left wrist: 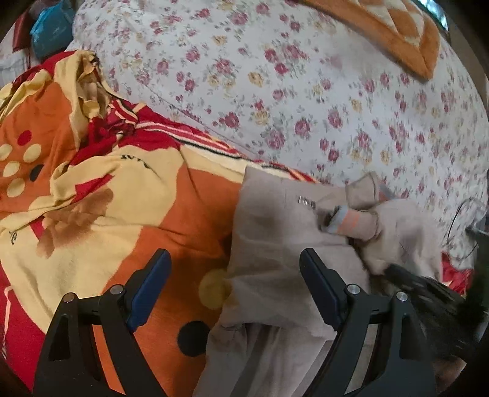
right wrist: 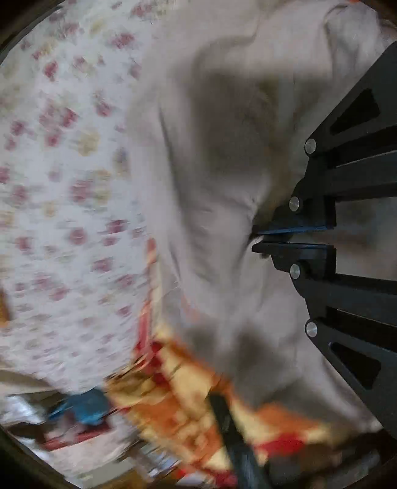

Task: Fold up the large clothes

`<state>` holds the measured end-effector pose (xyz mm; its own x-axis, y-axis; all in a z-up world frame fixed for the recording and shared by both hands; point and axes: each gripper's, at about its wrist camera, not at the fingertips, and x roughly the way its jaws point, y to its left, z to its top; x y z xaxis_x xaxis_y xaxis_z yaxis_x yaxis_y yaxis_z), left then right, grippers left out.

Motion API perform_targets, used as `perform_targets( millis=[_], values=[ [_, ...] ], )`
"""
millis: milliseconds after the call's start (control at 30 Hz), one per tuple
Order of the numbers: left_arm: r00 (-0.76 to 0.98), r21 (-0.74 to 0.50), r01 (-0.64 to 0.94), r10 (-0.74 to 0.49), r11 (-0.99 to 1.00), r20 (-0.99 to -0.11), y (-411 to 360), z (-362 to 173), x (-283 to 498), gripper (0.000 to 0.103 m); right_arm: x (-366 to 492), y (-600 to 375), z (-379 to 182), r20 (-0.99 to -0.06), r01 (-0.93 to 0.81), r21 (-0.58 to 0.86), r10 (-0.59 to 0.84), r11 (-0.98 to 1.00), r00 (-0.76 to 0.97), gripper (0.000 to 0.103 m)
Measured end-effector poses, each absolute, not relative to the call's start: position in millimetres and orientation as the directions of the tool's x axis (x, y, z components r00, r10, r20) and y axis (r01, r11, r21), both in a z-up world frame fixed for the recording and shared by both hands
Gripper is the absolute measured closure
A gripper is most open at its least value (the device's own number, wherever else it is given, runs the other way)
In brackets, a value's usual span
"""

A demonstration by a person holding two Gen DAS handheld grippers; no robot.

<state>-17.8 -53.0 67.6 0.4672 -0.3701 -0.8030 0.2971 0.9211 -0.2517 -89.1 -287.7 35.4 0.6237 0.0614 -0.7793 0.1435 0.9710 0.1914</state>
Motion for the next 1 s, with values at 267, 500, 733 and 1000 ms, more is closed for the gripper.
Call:
perform_targets(
  millis=[267,500,733,1000],
  values=[
    [0.509,-0.327,0.231,-0.4,0.916,-0.762,-31,80,-14,0.017,-114,-233,97,-0.679,-0.033,0.263,0.209,0.964,0.704,0.102],
    [0.454,-0.315,0.253,-0.4,0.915,-0.796,-44,66,-17,0.017,-106,-238,45,-0.747,0.189,-0.032,-0.149,0.982,0.648,0.028],
    [0.442,-0.275,0.306,-0.392,0.911,-0.807,-55,66,-22,0.017,-61,-261,2,-0.807,0.224,-0.105,-0.214,0.969,0.55,0.099],
    [0.565,-0.364,0.29,-0.465,0.885,-0.681,-36,106,-31,0.017,-109,-220,72,-0.731,0.053,0.197,0.111,0.979,0.673,0.097]
  ],
)
